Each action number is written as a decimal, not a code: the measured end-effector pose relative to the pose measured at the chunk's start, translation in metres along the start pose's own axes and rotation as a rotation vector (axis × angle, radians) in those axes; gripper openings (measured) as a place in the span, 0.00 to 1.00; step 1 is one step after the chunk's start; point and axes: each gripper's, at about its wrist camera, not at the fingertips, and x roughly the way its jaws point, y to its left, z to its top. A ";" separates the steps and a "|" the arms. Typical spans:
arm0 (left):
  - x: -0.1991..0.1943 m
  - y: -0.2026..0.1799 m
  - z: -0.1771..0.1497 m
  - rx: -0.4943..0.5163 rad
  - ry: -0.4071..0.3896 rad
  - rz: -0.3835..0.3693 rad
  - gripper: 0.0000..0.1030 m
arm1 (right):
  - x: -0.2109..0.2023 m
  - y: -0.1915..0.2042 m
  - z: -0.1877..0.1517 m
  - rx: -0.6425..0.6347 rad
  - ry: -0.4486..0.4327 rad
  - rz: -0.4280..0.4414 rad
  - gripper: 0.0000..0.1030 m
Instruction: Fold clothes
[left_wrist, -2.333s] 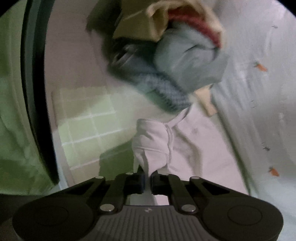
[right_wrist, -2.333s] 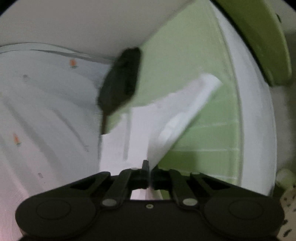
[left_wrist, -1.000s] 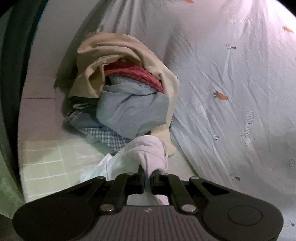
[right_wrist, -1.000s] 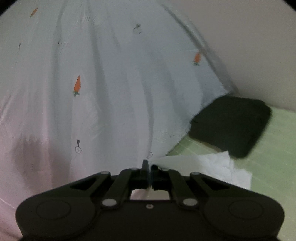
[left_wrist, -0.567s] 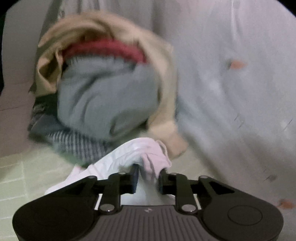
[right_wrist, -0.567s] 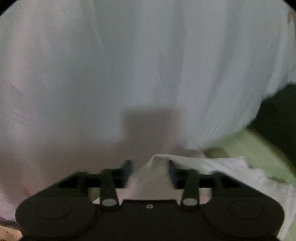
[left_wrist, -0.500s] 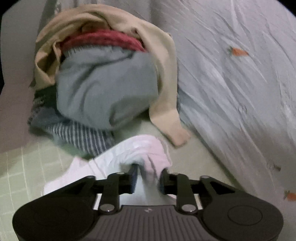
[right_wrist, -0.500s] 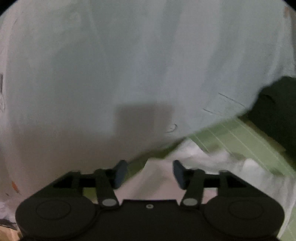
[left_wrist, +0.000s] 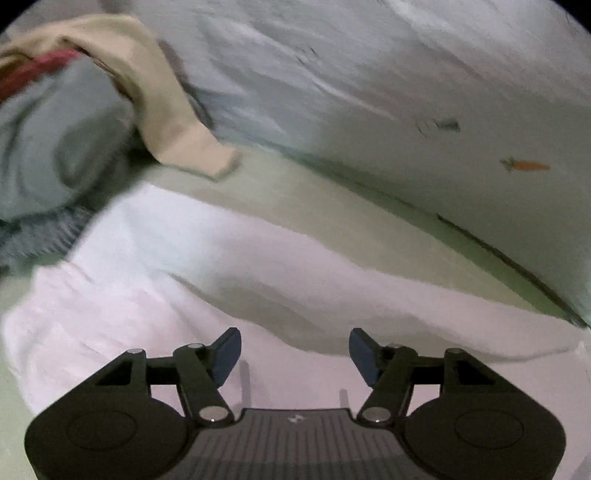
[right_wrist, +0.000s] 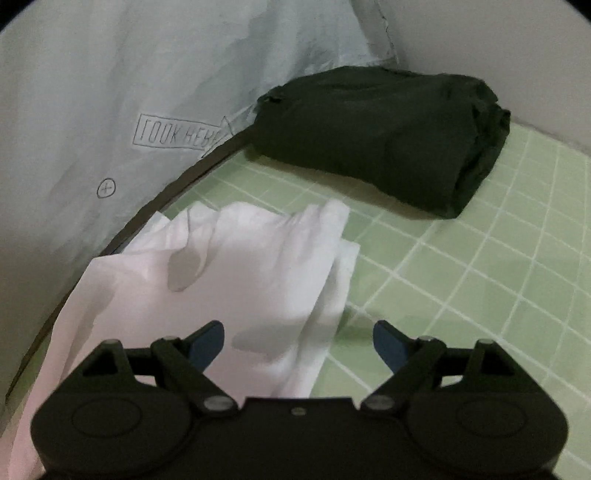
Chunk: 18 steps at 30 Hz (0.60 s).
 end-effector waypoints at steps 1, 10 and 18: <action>0.002 -0.005 -0.002 0.003 0.016 -0.010 0.64 | 0.003 0.004 -0.001 -0.016 0.000 -0.004 0.85; 0.001 -0.028 -0.029 0.066 0.137 -0.073 0.65 | 0.025 0.039 -0.007 -0.185 -0.001 -0.050 0.41; -0.020 -0.033 -0.044 0.088 0.152 -0.145 0.65 | -0.021 0.002 -0.003 -0.054 -0.069 0.025 0.03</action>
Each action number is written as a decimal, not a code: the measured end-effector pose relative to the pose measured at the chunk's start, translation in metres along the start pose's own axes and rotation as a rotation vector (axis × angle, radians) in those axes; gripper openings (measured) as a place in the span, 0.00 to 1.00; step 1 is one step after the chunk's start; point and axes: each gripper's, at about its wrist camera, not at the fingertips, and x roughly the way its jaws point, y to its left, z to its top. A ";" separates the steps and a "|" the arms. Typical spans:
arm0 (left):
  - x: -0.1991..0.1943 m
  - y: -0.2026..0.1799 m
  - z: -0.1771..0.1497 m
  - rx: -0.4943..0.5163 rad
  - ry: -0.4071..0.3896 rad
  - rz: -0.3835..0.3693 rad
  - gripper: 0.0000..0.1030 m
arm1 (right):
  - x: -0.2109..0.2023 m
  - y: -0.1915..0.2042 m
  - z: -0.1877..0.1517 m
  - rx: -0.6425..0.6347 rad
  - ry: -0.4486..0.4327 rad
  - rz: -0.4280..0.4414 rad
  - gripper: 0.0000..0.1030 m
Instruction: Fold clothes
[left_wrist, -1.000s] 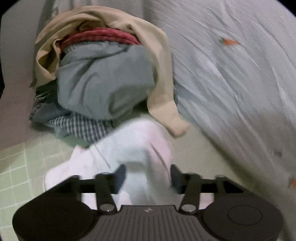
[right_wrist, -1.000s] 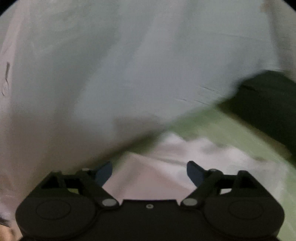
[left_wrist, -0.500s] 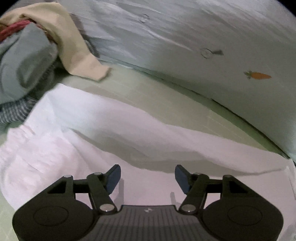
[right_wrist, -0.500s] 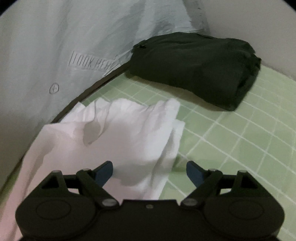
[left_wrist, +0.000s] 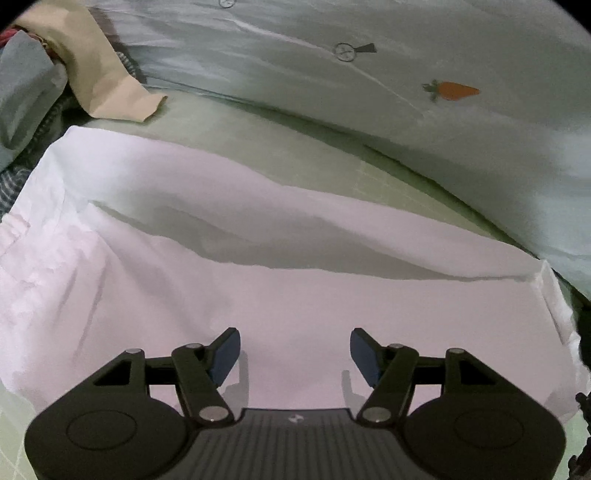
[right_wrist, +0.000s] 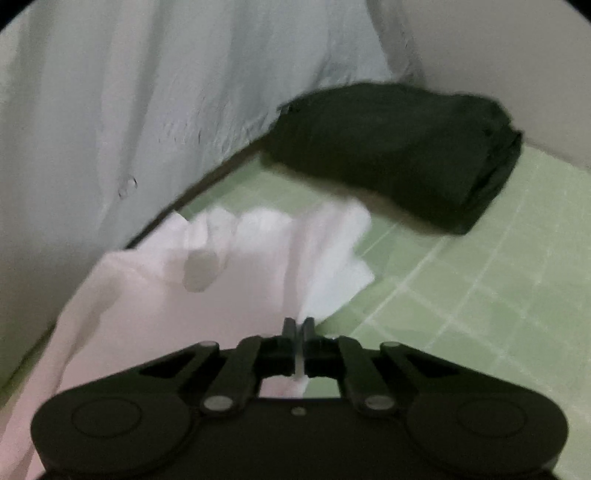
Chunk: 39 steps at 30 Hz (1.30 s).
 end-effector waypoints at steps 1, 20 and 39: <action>-0.002 -0.001 -0.003 0.006 -0.002 -0.006 0.65 | -0.012 -0.005 0.001 0.002 -0.017 0.000 0.03; 0.021 -0.048 -0.062 0.069 0.122 -0.009 0.71 | -0.107 -0.074 -0.023 -0.275 -0.067 -0.154 0.48; 0.084 -0.084 -0.005 0.206 0.089 0.125 0.79 | 0.019 0.008 0.017 -0.426 0.154 0.058 0.41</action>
